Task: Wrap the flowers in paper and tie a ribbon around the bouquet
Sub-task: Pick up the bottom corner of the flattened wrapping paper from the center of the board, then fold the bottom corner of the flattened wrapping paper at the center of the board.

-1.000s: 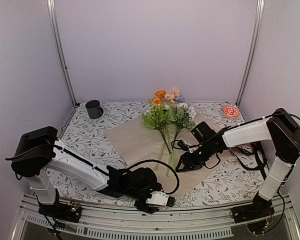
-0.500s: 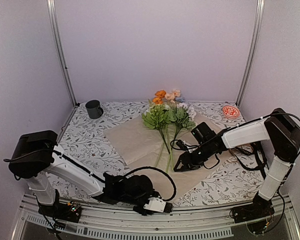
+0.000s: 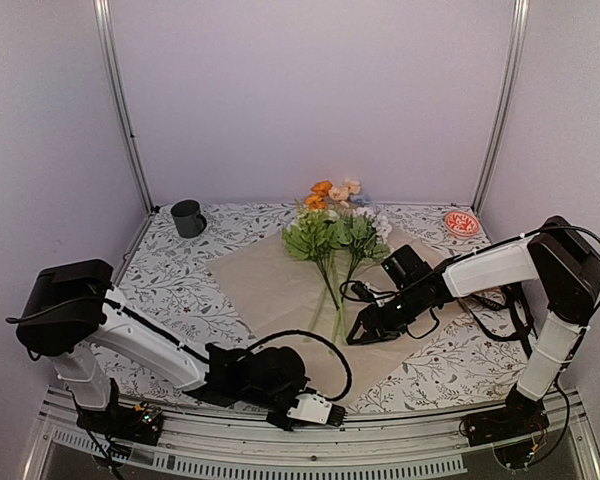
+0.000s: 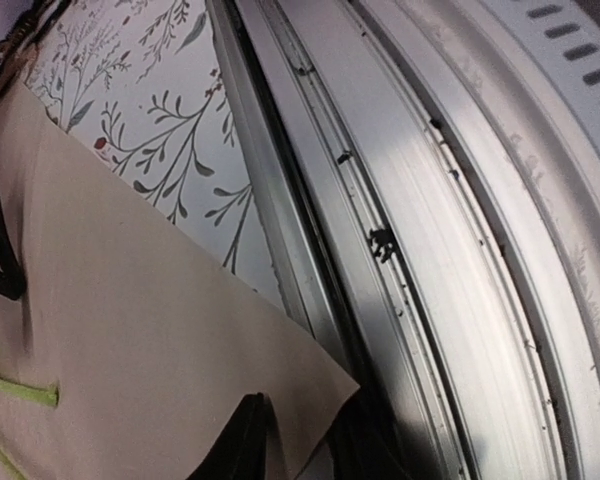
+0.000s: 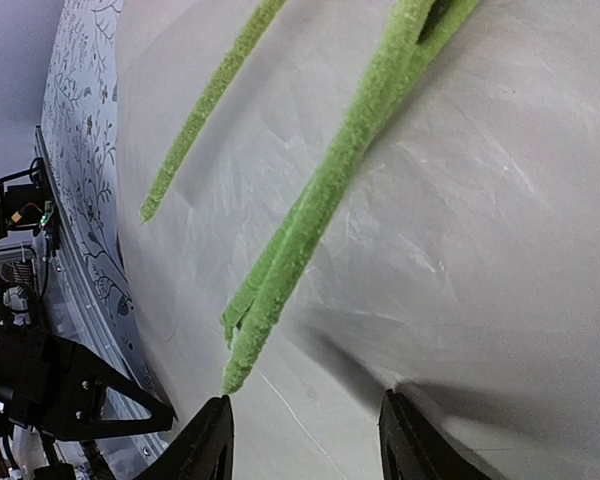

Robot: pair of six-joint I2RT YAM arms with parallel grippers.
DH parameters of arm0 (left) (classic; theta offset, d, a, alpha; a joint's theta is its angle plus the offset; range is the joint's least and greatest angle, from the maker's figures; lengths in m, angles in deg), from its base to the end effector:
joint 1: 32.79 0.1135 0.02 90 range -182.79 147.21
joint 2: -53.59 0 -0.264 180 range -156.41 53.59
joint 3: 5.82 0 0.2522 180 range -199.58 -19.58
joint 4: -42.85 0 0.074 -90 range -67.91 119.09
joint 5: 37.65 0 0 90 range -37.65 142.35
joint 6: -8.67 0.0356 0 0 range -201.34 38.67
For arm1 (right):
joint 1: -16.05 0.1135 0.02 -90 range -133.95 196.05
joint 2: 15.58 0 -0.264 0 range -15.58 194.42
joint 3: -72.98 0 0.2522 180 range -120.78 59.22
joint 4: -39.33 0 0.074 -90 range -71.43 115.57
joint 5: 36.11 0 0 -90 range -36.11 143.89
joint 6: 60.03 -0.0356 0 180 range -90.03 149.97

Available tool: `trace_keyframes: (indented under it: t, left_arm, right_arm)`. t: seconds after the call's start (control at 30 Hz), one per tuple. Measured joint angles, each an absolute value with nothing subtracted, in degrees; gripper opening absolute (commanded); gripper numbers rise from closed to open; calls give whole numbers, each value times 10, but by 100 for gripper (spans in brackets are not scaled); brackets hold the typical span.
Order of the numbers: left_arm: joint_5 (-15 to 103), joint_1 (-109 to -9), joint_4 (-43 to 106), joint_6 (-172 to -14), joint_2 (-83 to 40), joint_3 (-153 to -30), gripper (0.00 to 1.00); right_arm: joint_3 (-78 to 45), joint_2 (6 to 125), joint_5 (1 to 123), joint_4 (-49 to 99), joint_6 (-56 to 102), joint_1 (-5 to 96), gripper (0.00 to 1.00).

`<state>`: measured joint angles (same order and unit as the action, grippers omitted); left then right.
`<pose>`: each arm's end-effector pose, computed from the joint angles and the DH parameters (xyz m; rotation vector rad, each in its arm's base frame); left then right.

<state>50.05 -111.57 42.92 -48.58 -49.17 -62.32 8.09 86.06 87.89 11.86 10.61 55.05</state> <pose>0.0625 -0.3225 0.1097 2.0109 1.3448 -0.4250 0.2364 0.2171 0.1280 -0.6810 2.7680 1.0763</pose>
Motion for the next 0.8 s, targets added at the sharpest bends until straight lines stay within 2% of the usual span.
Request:
trace_keyframes:
  t: [0.13,0.57,0.8]
  left_arm:
    - [483,-1114,429,-489,-492,-627,0]
    - [502,-1078,446,-515,-460,-653,0]
    - [468,-1010,467,-554,-400,-653,0]
  right_arm:
    - [81,861,880,118,107,550,51]
    - [80,861,892,115,116,550,53]
    - [79,845,918,83,144,538,56]
